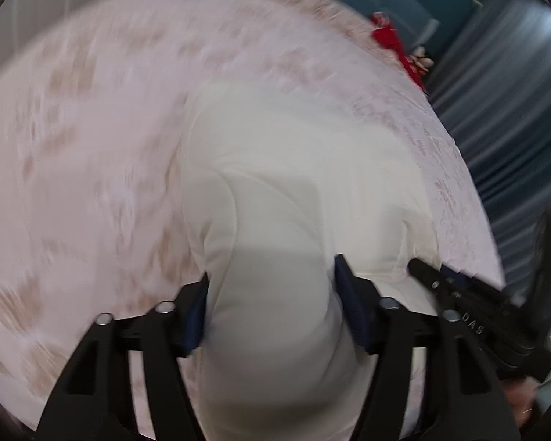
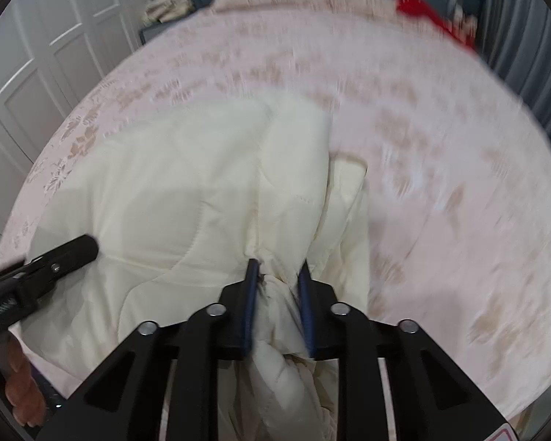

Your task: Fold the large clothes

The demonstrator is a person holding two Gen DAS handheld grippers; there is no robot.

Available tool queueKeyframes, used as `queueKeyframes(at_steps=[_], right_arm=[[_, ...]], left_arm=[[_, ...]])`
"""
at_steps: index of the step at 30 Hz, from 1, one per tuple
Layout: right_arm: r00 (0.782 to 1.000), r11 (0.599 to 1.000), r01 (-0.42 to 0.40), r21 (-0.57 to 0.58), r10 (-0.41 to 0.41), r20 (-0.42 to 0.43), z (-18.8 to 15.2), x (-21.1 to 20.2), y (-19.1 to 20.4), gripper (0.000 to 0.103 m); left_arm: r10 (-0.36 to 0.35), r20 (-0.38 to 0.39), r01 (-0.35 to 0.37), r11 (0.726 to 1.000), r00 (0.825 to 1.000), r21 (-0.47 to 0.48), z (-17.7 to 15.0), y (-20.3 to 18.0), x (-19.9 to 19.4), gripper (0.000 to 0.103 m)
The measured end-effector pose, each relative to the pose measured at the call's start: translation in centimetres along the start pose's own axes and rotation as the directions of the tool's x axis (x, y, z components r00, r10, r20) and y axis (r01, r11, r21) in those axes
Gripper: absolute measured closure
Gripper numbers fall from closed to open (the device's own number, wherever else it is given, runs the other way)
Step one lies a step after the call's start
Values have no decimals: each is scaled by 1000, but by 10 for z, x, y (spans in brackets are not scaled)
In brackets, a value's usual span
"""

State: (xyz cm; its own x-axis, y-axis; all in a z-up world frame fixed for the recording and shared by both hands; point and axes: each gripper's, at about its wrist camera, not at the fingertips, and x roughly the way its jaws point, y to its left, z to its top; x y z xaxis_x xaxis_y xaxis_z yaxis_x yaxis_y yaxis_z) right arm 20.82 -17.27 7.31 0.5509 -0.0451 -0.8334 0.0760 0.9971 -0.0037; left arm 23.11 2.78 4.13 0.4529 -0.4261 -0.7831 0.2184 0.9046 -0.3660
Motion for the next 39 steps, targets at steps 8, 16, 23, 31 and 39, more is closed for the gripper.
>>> queueKeyframes(at_steps=[8,16,23,31,39], right_arm=[[997,997,53,-51,-55,-48,-21,29,-6,65],[1000,997,-16,79,15,20,-38,-36,-24,61],[998,1000,-11,-11,10,-67,-73,-23,1,65],[999,1000,6,11,-5,-39,-78,-31,-4,67],[997,999,33,-27,-35,-75,-97,-27,3,66]], left_arm=[[158,31,-161,973,987,162,-5,-22,27,41],[265,12,-265,957,964,119,-20,-27,-11,35],[387,62,-392,901,920,187,-40,-53,-32,35],[430,46,-431,882,901,191,-56,-58,-33,34],[449,43,-449,876,893,176,-67,-64,-37,35]])
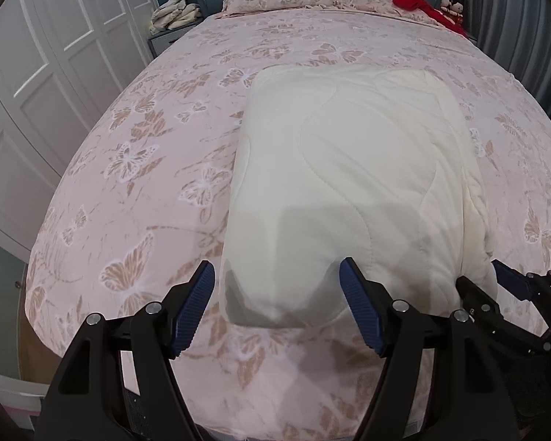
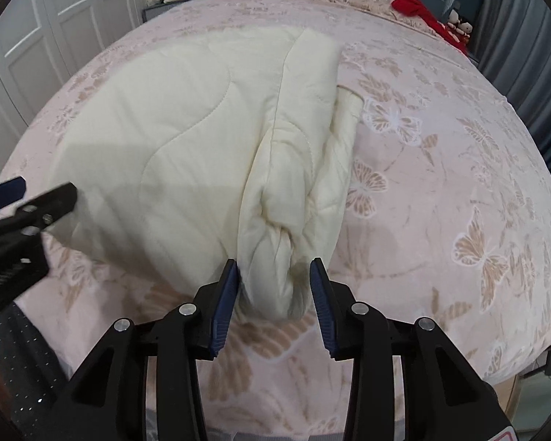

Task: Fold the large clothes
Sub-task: 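Release the folded jacket and lift both tools away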

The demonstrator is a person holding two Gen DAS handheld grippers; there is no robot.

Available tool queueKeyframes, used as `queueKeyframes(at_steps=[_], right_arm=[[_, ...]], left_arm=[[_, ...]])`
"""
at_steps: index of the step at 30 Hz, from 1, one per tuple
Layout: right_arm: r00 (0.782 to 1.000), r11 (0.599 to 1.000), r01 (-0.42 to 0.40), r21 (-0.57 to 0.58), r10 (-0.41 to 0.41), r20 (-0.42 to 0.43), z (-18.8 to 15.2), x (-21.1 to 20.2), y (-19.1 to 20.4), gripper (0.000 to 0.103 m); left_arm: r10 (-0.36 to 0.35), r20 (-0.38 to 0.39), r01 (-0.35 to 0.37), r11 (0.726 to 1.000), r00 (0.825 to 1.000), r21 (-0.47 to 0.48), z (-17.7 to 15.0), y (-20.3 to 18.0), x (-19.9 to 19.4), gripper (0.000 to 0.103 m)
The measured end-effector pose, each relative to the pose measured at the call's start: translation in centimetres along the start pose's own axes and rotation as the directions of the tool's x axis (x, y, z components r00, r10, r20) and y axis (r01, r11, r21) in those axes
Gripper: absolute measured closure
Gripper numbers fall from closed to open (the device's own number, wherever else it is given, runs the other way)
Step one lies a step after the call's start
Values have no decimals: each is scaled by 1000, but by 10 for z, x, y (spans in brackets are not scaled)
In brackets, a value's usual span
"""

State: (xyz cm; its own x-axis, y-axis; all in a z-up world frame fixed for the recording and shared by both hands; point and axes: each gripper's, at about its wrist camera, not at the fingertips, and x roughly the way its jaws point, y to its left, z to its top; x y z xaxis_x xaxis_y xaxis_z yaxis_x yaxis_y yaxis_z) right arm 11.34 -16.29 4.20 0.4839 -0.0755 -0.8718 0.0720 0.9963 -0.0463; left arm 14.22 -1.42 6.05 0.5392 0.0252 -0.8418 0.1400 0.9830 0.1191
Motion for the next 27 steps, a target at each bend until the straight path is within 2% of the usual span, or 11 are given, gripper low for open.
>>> queueKeyframes(at_steps=[9,18,27], right_arm=[[997,999,0,43,-4,81,-12,-44,-9,66],[996,998,-9,61,3,92,-27,-54,-10,65],[995,997,1,80,-9,97,-38,-56,-13,63]], left_arm=[[52,33,-52,998,998,-22,-13,-5,-17,35],[76,59,-75,997,995,-24,-23,-9,-29,35],[65,51,-63,997,997,-42,-37,-12,-31,35]])
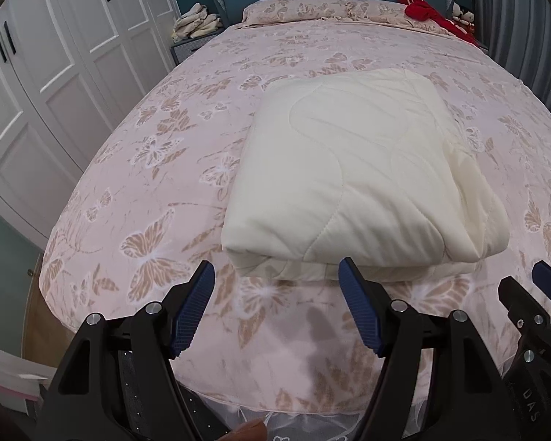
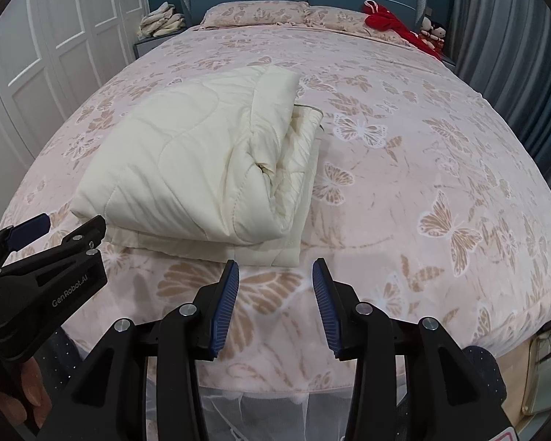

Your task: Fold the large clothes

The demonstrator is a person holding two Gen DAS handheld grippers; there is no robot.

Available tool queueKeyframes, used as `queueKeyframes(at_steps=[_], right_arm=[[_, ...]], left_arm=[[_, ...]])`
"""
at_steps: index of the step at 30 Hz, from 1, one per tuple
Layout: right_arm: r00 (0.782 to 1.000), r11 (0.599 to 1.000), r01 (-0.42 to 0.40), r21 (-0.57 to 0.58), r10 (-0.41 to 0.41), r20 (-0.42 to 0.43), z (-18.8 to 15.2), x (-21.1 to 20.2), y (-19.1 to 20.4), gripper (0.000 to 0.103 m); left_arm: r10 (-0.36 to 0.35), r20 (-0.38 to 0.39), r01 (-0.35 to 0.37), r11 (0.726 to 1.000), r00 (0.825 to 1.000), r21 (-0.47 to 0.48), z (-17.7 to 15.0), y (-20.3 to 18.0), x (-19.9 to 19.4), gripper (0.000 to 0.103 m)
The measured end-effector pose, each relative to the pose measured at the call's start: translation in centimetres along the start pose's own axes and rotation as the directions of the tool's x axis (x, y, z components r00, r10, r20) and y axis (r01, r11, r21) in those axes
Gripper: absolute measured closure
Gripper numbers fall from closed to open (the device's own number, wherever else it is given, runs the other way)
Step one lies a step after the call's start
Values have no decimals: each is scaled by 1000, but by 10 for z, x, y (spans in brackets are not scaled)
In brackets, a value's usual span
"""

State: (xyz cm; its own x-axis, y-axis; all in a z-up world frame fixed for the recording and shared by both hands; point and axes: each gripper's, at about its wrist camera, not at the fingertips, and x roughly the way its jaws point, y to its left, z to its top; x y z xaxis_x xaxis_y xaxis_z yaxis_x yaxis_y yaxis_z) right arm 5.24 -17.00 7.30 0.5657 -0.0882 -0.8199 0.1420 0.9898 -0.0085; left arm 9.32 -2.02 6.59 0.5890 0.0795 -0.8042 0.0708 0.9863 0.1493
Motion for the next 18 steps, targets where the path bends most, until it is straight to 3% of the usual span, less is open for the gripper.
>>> queueKeyframes(at_steps=[18], right_arm=[[1000,1000,-1,15,0,4,-16,-2,0,62]], left_arm=[[-16,7,16,1000,1000,-9,-21,-9,-7,35]])
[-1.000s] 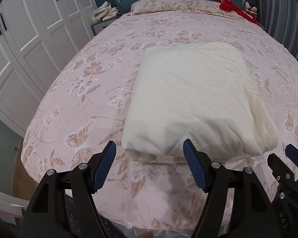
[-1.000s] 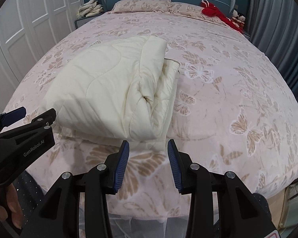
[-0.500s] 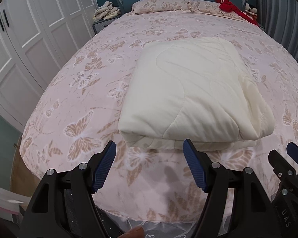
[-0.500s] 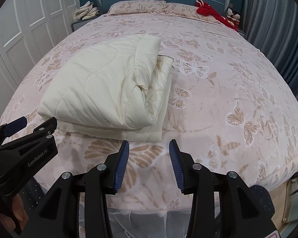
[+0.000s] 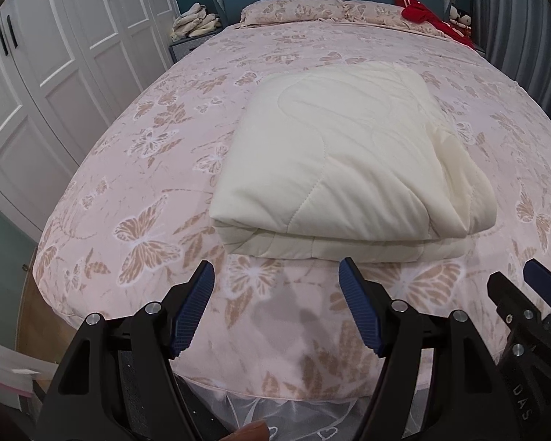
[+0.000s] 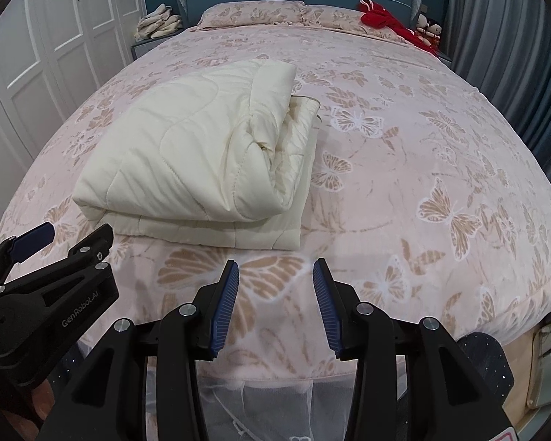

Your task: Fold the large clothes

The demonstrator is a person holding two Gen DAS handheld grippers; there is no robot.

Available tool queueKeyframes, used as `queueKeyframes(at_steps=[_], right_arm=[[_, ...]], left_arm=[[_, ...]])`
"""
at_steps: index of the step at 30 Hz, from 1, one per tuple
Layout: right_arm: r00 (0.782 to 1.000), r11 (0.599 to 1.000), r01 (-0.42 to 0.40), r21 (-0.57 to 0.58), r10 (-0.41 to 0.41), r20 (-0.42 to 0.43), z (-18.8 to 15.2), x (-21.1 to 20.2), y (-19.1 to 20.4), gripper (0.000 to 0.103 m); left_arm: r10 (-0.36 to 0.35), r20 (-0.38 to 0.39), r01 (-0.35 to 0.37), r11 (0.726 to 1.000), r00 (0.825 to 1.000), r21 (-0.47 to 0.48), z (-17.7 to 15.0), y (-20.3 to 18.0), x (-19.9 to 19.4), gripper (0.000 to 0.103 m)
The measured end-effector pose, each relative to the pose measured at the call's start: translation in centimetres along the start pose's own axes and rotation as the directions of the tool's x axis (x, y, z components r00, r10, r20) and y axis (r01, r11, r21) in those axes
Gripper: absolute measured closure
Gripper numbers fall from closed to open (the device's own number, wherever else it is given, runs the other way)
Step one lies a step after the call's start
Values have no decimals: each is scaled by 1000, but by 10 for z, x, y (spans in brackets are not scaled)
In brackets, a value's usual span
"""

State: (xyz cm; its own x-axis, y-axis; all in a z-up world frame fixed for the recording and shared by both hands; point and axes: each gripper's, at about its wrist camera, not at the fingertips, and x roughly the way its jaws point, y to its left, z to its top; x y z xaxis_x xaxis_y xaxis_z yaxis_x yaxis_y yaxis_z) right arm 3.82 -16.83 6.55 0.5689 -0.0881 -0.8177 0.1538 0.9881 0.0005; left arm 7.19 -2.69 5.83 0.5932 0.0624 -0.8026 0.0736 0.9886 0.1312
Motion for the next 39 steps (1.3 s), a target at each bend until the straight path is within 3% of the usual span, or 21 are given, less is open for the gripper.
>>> queueKeyframes(at_steps=[15,26,31,39], right_arm=[[1000,1000,3,3,-3,19,-11,-7,3,62],[1000,1000,6,10,-6,29,-17,-11,3,62],[1000,1000,6,8,-6,28,-19,-12,3,62],[1000,1000,5,9,-5,29,-21,-14,3,62]], left_arm=[[-26,7,26,1000,1000,-13,-12,-5,-9,35],[-12,9,12,1000,1000,28,-22,-13,-13,35],[-16,2,16,1000,1000,21,-25,-12,-14,29],[-19,7,19,1000,1000,23,-27,-13,-16,28]])
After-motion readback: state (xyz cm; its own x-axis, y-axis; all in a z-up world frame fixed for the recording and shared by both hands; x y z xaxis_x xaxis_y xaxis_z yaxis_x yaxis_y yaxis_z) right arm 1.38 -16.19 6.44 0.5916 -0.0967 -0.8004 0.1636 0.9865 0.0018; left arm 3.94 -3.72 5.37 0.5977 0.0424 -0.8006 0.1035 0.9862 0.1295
